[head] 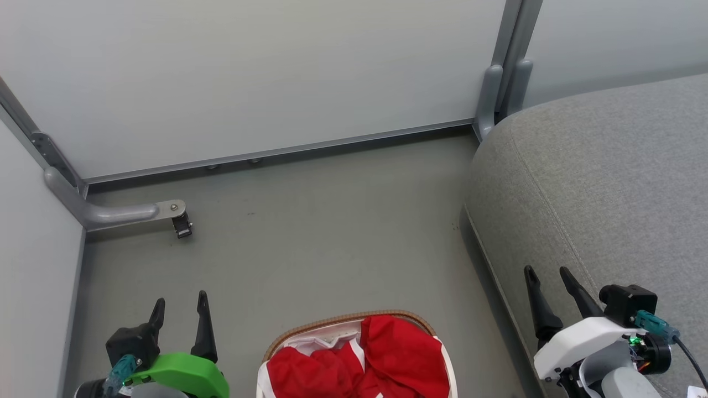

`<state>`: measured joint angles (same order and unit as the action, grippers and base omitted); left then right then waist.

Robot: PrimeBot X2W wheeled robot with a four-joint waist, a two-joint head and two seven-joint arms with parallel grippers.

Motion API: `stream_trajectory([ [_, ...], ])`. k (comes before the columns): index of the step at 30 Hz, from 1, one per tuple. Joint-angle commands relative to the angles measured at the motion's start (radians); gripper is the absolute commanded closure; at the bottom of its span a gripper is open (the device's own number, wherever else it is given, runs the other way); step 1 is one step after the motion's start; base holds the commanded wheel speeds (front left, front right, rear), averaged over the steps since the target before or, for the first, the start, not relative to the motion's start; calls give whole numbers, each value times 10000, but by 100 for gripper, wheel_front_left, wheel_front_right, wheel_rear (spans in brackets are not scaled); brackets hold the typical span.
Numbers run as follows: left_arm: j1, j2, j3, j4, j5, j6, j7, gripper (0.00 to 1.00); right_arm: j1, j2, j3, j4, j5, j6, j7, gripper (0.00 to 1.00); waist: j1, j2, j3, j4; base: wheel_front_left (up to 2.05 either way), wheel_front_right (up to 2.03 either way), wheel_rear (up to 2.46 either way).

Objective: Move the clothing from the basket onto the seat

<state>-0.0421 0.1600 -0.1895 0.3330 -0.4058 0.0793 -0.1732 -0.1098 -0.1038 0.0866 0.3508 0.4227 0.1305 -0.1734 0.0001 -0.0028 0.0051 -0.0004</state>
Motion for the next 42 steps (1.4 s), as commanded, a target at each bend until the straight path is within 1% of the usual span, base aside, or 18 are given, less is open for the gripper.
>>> stream_trajectory([
  [1,100,19,-6,-98,338,53,-93,0,51,-52,27,-22,-294,3,-104,0,-1,18,6,-2,0,0,0],
  [6,165,-15,27,-287,767,77,-202,0,8,-52,34,15,-774,3,-214,0,-1,19,33,-23,0,0,0],
  [13,169,-131,165,-504,1351,-42,-347,0,-62,-26,-10,-65,-1417,2,-359,0,-1,21,132,-94,0,0,0],
  [15,162,-188,189,-541,1520,-107,-402,0,-75,-2,-11,-69,-1537,2,-416,0,-1,21,188,-126,0,0,0],
  [19,141,-293,6,-208,1863,-465,-479,0,-143,-3,67,-94,-1807,2,-495,0,-1,22,455,-223,0,0,0],
  [24,-563,-428,-168,268,2342,-771,-585,0,-607,-36,189,-297,-2129,2,-594,0,-1,23,1415,-454,0,0,0],
  [26,-806,-483,-248,456,2545,-823,-613,0,-800,-61,226,-403,-2236,2,-618,0,-1,24,1853,-551,0,0,0],
  [33,-2113,-710,-904,1478,3318,-1153,-748,0,-1642,-96,319,-754,-2669,1,-741,0,-1,25,3648,-1002,0,0,0],
  [39,-3184,-817,-1607,3081,3956,-1417,-851,0,-2273,-46,514,-985,-3007,1,-847,0,-1,27,5004,-1434,0,0,0],
  [40,-3330,-838,-1728,3549,4014,-1470,-857,0,-2379,-33,550,-1026,-3073,1,-870,0,-1,27,5236,-1518,0,0,0],
  [42,-3741,-858,-1850,4227,4140,-1459,-904,0,-2558,-4,617,-1077,-3225,1,-908,0,-1,27,5668,-1701,0,0,0],
])
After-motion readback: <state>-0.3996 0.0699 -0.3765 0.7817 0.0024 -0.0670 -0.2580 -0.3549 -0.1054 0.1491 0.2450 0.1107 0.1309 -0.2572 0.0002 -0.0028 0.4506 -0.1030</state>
